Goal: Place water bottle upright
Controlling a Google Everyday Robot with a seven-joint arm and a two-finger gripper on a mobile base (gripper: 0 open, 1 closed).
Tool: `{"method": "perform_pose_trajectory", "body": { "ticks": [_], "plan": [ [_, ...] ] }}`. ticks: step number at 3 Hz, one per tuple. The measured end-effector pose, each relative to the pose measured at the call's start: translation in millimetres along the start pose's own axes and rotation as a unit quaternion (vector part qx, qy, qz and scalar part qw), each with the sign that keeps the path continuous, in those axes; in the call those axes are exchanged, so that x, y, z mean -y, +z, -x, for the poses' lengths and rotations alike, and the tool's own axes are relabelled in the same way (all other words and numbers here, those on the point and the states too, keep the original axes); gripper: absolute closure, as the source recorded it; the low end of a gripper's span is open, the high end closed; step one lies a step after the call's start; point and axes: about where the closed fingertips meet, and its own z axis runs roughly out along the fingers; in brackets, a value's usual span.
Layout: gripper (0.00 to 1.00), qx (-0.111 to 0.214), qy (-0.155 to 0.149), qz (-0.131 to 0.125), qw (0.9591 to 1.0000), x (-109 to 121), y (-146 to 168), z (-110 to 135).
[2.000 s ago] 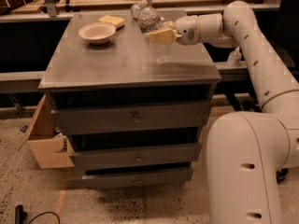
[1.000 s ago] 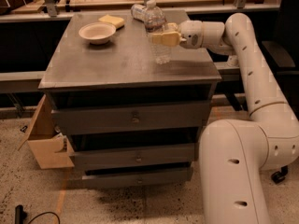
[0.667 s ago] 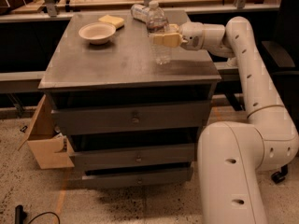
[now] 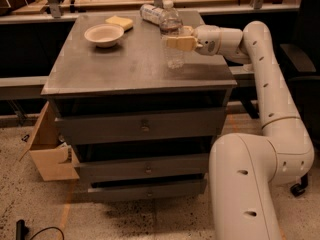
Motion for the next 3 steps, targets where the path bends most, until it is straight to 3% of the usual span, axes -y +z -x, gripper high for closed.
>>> {"method": "perform_pose_trajectory", "body": {
  "ticks": [1,2,3],
  "plan": [
    [0.15,0.008,-0.003,0.001,1.0,0.7,-3.4,-0.2],
    [0.0,0.01,-0.003,0.004,0.9999,0.1,-4.2,-1.0],
    [0.0,-0.004,0.006,-0.002,1.0,1.3,-6.4,-1.5]
  ]
}}
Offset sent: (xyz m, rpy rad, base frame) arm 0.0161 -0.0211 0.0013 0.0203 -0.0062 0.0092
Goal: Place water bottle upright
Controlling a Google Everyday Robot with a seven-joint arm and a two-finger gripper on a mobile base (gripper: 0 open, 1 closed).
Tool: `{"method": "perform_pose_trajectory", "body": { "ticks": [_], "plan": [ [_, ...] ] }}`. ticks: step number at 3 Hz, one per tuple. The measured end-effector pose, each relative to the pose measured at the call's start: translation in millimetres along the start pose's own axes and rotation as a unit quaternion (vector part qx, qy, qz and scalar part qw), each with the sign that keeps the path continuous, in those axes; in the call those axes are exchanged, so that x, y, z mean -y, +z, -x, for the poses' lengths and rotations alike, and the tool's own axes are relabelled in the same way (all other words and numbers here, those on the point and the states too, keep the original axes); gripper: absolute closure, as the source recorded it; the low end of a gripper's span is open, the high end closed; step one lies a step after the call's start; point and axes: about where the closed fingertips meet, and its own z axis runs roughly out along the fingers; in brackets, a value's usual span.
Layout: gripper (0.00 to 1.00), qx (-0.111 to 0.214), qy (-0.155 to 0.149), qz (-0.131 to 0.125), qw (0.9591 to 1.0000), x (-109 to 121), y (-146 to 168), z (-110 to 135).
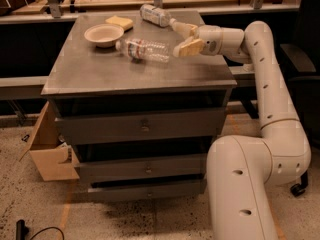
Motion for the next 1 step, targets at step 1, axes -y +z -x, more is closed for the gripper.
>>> {"method": "perform_pose_trajectory", "body": {
  "ticks": [1],
  "plan": [
    [0.0,-0.001,0.001,0.0,1.0,0.1,0.0,0.0]
  ]
}}
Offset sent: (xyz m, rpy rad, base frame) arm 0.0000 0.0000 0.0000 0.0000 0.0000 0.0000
